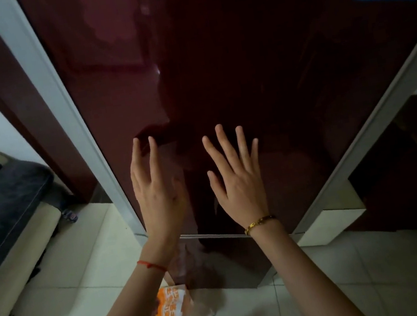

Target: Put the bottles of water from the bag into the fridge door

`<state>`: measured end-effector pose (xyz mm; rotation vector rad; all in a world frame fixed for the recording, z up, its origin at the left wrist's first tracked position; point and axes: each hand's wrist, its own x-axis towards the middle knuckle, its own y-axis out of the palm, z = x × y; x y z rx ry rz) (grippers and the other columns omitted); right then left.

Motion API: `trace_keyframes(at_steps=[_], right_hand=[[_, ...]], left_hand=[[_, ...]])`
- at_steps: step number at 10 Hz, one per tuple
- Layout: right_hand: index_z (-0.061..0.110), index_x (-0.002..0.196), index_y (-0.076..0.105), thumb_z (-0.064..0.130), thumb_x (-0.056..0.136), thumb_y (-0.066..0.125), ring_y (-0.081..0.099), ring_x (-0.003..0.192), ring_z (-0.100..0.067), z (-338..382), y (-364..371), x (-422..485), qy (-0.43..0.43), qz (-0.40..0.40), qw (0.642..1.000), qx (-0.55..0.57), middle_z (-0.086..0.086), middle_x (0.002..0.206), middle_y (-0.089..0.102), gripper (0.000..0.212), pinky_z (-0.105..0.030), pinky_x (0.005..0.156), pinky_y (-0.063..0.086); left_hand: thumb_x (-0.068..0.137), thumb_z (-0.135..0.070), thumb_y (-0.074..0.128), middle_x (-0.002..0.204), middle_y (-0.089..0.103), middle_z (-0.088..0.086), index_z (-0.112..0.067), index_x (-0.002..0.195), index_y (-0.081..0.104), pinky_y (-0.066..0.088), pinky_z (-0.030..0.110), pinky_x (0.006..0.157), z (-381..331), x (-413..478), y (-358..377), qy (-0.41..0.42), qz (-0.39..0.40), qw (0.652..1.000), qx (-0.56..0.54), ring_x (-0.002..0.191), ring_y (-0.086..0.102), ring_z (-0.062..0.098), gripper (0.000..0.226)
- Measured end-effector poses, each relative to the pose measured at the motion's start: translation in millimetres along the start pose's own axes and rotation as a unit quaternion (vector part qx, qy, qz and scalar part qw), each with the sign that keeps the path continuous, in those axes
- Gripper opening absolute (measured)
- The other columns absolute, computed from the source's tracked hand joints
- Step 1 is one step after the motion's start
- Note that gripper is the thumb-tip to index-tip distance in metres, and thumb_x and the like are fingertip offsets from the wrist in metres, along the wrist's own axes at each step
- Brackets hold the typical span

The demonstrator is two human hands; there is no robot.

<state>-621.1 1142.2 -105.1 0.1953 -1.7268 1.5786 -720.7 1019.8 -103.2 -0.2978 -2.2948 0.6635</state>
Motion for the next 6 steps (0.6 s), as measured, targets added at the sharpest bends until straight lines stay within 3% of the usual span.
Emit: trace_keyframes(at_steps=[3,5,6], right_hand=[[0.027,0.155,0.019,0.032,0.099,0.047,-0.007,0.153,-0.025,-0.4,0.9,0.9,0.0,0.003,1.0,0.024,0.006,0.164,0.0,0.062,-0.049,0.123,-0.004],[0.019,0.154,0.022,0.028,0.101,0.046,0.0,0.153,-0.022,2.0,-18.1,-4.4,0.007,-0.002,0.993,0.12,0.002,0.164,0.014,0.059,-0.046,0.124,0.003],[0.017,0.152,0.027,0.029,0.101,0.046,0.009,0.152,-0.016,5.9,-27.3,-18.5,0.065,-0.022,0.979,0.193,0.004,0.16,0.025,0.056,-0.044,0.124,0.013]], left_hand=[[0.085,-0.012,0.054,0.162,0.02,0.011,-0.02,0.156,0.024,0.035,0.05,0.114,15.0,2.6,-1.1,0.026,0.001,0.999,0.033,0.147,0.026,0.029,0.077],[0.088,-0.015,0.057,0.163,0.021,0.008,-0.02,0.155,0.027,0.03,0.04,0.118,15.3,1.7,-14.2,0.028,0.017,0.999,-0.006,0.148,0.023,0.018,0.074],[0.088,-0.014,0.059,0.16,0.028,0.005,-0.017,0.154,0.029,0.027,0.037,0.121,15.0,-3.3,-23.6,0.032,0.033,0.997,-0.064,0.149,0.025,0.017,0.073]])
